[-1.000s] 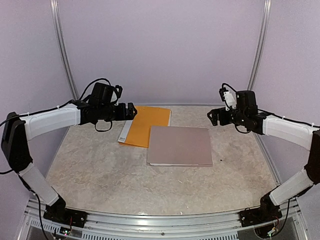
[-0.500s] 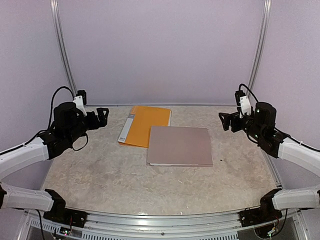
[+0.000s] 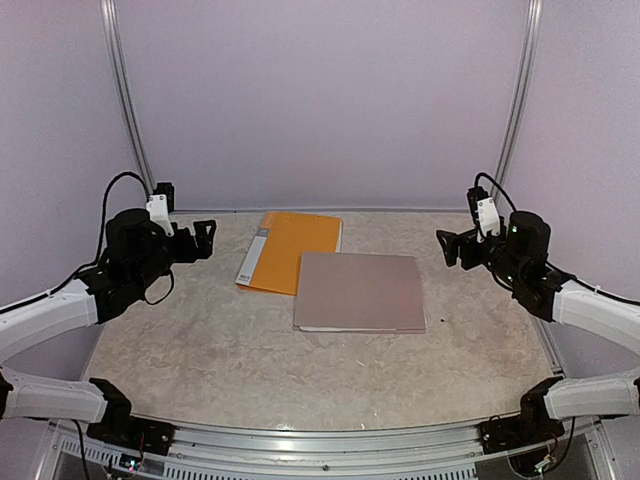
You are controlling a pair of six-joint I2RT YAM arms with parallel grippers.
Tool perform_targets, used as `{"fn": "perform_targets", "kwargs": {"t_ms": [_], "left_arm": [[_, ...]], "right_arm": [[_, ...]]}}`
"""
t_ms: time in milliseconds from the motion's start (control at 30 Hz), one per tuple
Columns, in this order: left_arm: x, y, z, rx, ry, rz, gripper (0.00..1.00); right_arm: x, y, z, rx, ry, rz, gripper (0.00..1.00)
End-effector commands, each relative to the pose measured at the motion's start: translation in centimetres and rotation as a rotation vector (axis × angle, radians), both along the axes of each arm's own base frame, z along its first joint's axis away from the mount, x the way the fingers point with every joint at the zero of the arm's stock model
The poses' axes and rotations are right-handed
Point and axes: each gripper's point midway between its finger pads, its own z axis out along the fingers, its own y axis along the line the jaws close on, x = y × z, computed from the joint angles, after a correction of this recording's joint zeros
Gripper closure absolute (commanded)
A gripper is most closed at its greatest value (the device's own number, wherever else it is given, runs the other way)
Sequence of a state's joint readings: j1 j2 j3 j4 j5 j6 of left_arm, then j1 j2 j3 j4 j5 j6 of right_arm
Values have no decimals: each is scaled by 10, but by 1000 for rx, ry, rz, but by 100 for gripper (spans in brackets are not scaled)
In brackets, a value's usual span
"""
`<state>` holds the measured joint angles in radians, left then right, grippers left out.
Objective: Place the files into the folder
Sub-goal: Reset both arms
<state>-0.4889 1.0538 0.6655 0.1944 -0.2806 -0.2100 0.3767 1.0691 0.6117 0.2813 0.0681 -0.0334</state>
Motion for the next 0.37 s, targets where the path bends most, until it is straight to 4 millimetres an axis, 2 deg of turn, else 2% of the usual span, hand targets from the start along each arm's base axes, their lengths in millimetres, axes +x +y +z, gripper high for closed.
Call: {"fn": "perform_targets", "kwargs": {"t_ms": [0, 333], "left_arm": [[-3, 1, 2, 32, -27, 4, 1], [-3, -1, 0, 42, -26, 2, 1]], "right_arm": [[0, -2, 7, -5, -39, -7, 1], [1, 0, 7, -12, -40, 6, 1]]}}
